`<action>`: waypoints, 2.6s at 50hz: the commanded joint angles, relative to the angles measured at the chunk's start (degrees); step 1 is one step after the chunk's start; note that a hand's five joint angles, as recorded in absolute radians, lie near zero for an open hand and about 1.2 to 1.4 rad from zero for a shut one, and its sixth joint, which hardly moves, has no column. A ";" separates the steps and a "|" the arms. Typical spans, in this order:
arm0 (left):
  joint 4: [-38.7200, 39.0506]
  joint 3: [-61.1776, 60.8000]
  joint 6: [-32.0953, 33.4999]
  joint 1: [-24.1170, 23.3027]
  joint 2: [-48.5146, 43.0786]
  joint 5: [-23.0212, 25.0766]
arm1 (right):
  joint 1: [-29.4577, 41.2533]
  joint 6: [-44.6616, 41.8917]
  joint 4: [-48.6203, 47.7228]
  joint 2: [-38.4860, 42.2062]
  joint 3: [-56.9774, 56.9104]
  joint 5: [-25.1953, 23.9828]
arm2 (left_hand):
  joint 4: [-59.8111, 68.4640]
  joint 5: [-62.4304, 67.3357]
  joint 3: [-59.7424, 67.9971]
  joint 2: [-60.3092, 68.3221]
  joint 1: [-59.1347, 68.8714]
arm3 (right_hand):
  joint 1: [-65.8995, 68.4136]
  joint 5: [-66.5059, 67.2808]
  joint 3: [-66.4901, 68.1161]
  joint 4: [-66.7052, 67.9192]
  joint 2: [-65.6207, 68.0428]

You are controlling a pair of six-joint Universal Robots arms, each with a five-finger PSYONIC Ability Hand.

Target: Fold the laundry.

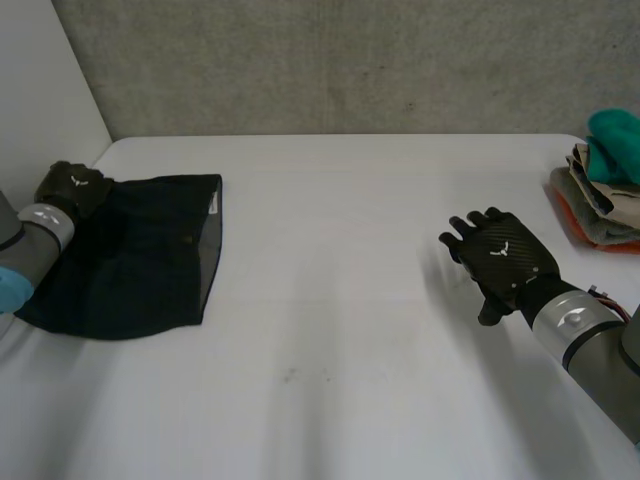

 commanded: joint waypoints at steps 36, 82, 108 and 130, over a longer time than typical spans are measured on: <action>-1.56 -10.47 -33.37 -34.49 24.54 3.87 | -6.18 5.87 0.18 -0.62 -2.90 4.26 | -53.88 -49.94 -53.32 -53.64 -52.17 | -1.52 -3.62 -2.17 -3.31 -2.59; 10.57 -32.90 -22.21 -28.59 14.72 -5.55 | -5.48 10.44 0.97 -2.73 -2.37 4.43 | -17.74 -13.80 -17.18 -17.50 -16.03 | -1.52 -3.62 -2.17 -3.31 -2.59; 16.28 -9.61 -20.18 -23.66 24.39 -12.15 | -5.30 10.44 0.97 -3.61 -2.02 4.78 | 11.53 15.47 12.09 11.77 13.24 | -1.52 -3.62 -2.17 -3.31 -2.59; 6.08 -36.06 -21.50 -26.04 21.49 -5.37 | -5.30 10.09 0.97 -2.82 -1.49 4.70 | -30.01 -26.07 -29.45 -29.77 -28.30 | -1.52 -3.62 -2.17 -3.31 -2.59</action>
